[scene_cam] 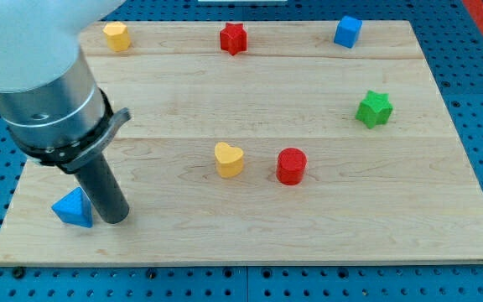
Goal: Push the yellow heart to the bottom center
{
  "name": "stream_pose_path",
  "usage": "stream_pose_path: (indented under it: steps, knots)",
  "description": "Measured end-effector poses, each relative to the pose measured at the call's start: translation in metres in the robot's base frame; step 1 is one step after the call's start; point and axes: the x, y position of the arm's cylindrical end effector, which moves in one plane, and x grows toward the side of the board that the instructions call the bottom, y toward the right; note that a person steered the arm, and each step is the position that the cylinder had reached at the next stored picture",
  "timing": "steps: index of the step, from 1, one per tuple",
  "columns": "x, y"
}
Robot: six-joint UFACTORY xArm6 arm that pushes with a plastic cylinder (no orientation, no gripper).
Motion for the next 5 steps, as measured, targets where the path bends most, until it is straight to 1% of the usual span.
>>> stream_pose_path:
  steps: [2,5]
  knots:
    - [-0.014,0.034]
    - [-0.016,0.036]
